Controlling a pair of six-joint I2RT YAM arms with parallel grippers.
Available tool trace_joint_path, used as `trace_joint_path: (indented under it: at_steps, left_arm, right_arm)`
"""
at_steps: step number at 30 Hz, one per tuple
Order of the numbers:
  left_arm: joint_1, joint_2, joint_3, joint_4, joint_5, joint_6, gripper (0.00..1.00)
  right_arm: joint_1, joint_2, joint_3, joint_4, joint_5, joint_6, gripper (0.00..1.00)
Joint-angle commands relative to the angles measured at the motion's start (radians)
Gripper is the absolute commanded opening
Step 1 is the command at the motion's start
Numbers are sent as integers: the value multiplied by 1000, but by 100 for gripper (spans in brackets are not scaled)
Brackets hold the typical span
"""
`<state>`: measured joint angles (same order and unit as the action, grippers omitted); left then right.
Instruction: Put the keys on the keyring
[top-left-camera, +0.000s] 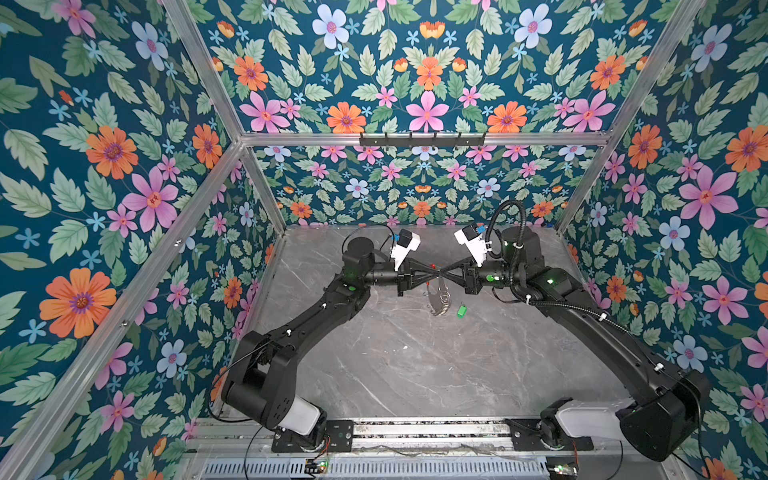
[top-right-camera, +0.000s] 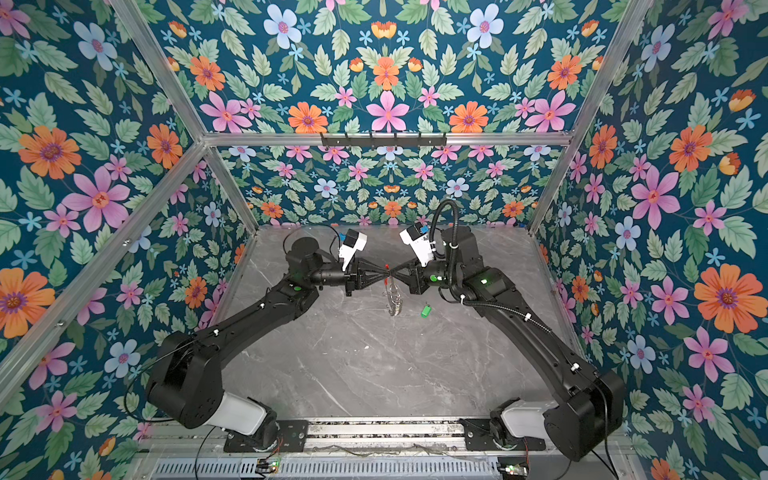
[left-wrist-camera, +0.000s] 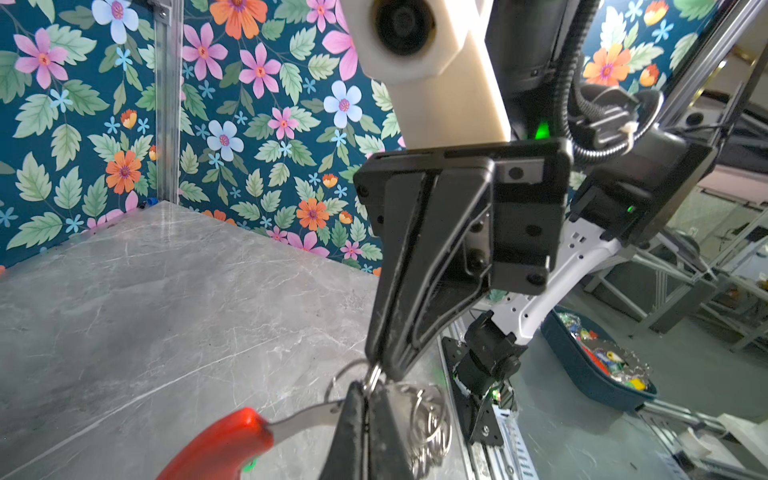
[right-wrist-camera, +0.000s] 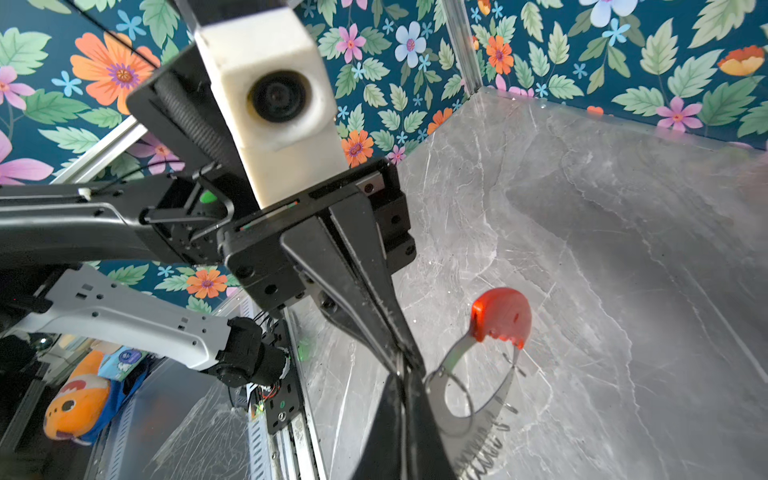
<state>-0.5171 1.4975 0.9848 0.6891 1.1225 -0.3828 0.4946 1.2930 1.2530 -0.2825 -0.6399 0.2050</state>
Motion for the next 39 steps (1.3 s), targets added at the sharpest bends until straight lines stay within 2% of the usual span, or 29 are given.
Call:
trace_joint_path:
  at_steps: [1, 3, 5, 11, 16, 28, 36, 39]
  left_arm:
    - [0, 6, -54, 449, -101, -279, 0]
    - [-1, 15, -76, 568, -136, -358, 0]
    - [-4, 21, -86, 634, -161, -405, 0]
    - [-17, 25, -97, 756, -208, -479, 0]
    - [-30, 28, -109, 827, -270, -500, 0]
    - [-93, 41, -191, 807, -601, -370, 0]
    - [-114, 10, -191, 638, -660, -266, 0]
    - [-128, -7, -179, 557, -672, -212, 0]
  right_arm:
    - [2, -48, -45, 161, 75, 92, 26]
    - [1, -77, -78, 211, 125, 126, 35]
    - [1, -93, -92, 227, 179, 155, 37]
    - [2, -78, -72, 250, 236, 261, 32]
    - [11, -55, -70, 324, 183, 336, 25]
    - [104, -10, -84, 356, 265, 359, 18]
    - [104, -37, -107, 312, 329, 346, 17]
    - [103, -55, -114, 286, 351, 334, 26]
